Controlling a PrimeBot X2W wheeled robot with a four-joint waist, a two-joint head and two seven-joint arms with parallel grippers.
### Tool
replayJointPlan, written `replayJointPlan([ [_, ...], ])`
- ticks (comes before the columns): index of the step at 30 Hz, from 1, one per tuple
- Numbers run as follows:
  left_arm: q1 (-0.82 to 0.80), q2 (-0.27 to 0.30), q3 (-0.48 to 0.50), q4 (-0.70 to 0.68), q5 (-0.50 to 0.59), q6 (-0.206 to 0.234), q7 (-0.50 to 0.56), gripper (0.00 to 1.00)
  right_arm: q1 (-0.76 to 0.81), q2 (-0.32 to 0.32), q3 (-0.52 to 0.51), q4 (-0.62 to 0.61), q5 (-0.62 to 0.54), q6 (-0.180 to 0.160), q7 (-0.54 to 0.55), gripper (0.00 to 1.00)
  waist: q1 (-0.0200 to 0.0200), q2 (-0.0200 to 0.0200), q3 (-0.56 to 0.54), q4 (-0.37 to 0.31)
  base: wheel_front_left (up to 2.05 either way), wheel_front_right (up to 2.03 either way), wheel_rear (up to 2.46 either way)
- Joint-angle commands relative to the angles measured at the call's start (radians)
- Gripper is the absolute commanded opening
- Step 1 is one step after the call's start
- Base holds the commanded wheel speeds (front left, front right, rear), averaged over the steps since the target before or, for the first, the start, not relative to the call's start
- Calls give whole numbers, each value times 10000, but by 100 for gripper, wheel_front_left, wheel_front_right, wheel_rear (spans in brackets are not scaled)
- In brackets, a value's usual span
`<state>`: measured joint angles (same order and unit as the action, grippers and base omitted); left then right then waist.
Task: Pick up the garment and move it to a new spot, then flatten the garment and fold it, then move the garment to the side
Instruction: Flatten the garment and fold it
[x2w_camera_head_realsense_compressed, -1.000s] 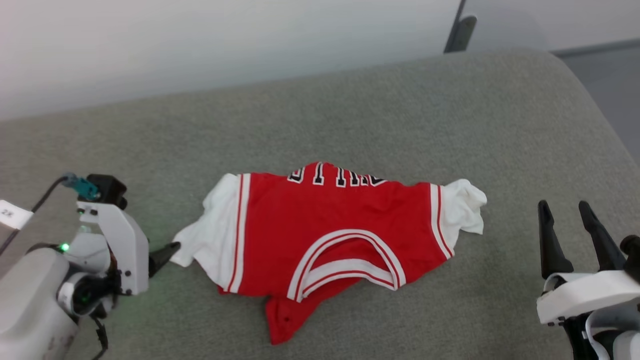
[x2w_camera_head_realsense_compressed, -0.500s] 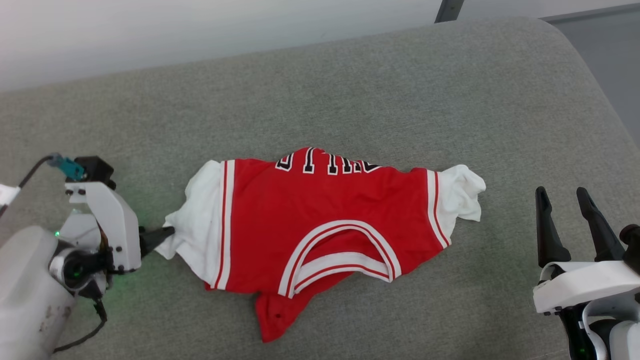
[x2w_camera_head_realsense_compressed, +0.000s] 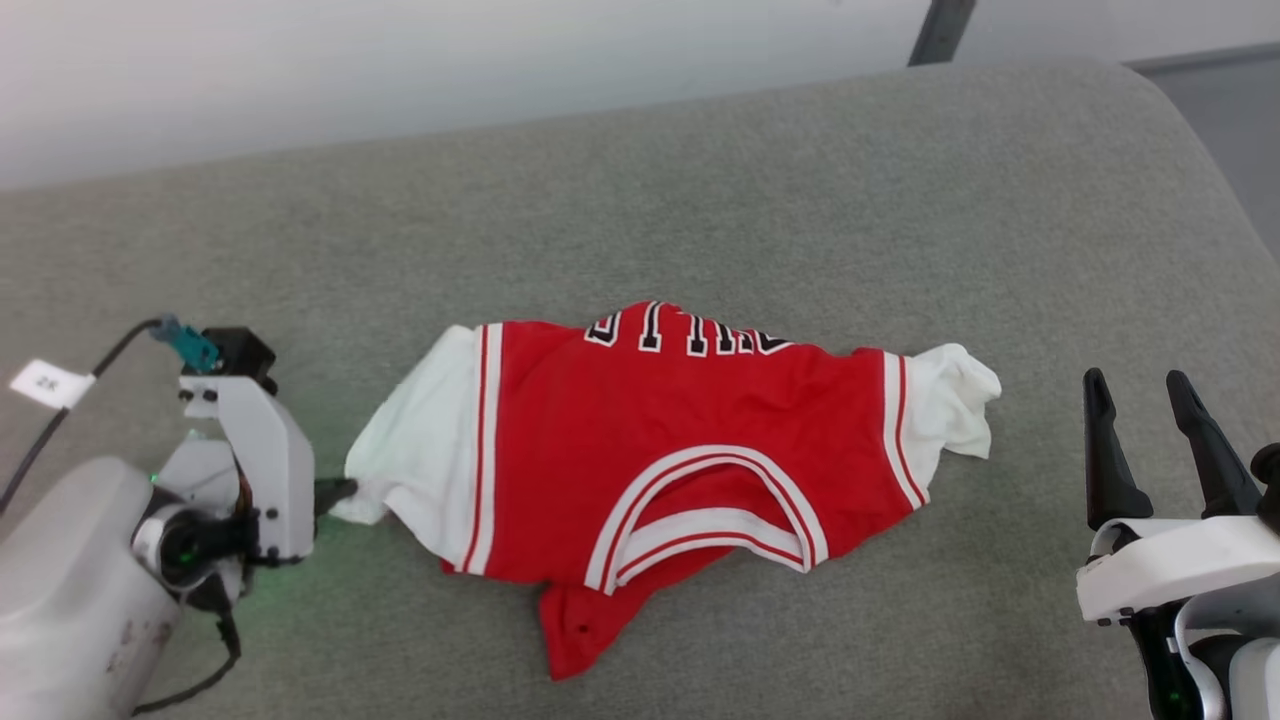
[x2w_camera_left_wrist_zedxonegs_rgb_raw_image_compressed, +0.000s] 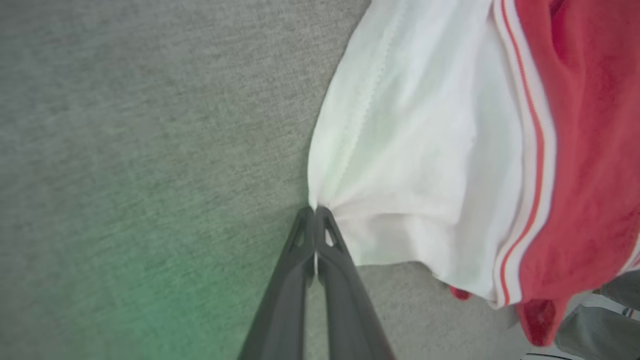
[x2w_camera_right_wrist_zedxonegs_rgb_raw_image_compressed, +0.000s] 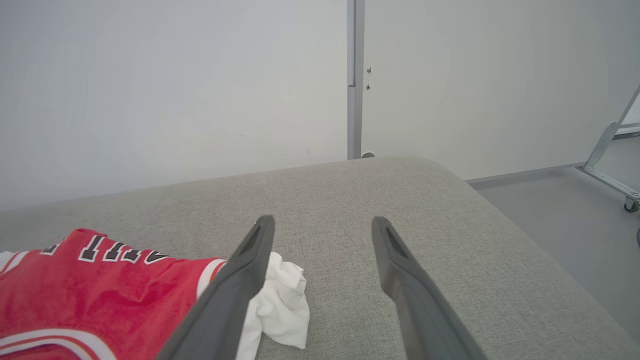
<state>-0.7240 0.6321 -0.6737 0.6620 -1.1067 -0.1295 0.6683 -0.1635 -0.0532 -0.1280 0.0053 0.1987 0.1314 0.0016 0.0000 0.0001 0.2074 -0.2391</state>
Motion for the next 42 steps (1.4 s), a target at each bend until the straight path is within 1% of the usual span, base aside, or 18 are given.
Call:
replayJointPlan([
  [1,327,204,-42,-19,86,15,4,0,120,24,-63,-17,-102,-14,49,100,0,-1,-257,224,0,0,0],
  [4,510,488,34,-233,121,62,-196,0,241,23,-110,-63,-138,-14,150,100,0,-1,-504,416,0,0,0],
  [5,510,488,34,-233,121,62,-196,0,241,23,-110,-63,-138,-14,150,100,0,-1,-504,416,0,0,0],
  [12,1334,1300,257,-815,89,475,-592,0,537,-129,-116,-30,-29,-14,341,100,0,-1,-1040,797,0,0,0],
  [17,2044,1895,338,-1105,203,771,-921,0,712,-211,-106,-30,51,-14,472,100,0,-1,-1326,957,0,0,0],
  [19,2310,2047,366,-1132,153,849,-1031,0,790,-248,-103,-25,49,-14,527,100,0,-1,-1422,994,0,0,0],
  [22,2671,2107,488,-1069,-41,933,-1230,0,846,-270,-94,-25,99,-14,599,100,0,-1,-1541,1020,0,0,0],
  [30,3050,1729,563,-739,-295,1006,-1600,0,867,-337,142,-19,235,-14,746,100,0,-1,-1712,996,0,0,0],
  [32,3003,1654,540,-704,-310,1016,-1566,38,877,-339,210,-52,222,-14,762,100,0,-1,-1741,984,0,0,0],
  [33,2955,1648,519,-700,-291,1030,-1535,79,877,-353,225,-57,239,-14,754,100,0,-1,-1751,981,0,0,0],
  [34,2900,1641,506,-713,-256,1054,-1483,100,875,-372,243,-62,257,-14,738,100,0,-1,-1763,980,0,0,0],
  [42,2437,1762,311,-1101,-72,1202,-899,100,900,-340,307,-239,275,-14,785,100,0,-1,-1763,951,0,0,0],
])
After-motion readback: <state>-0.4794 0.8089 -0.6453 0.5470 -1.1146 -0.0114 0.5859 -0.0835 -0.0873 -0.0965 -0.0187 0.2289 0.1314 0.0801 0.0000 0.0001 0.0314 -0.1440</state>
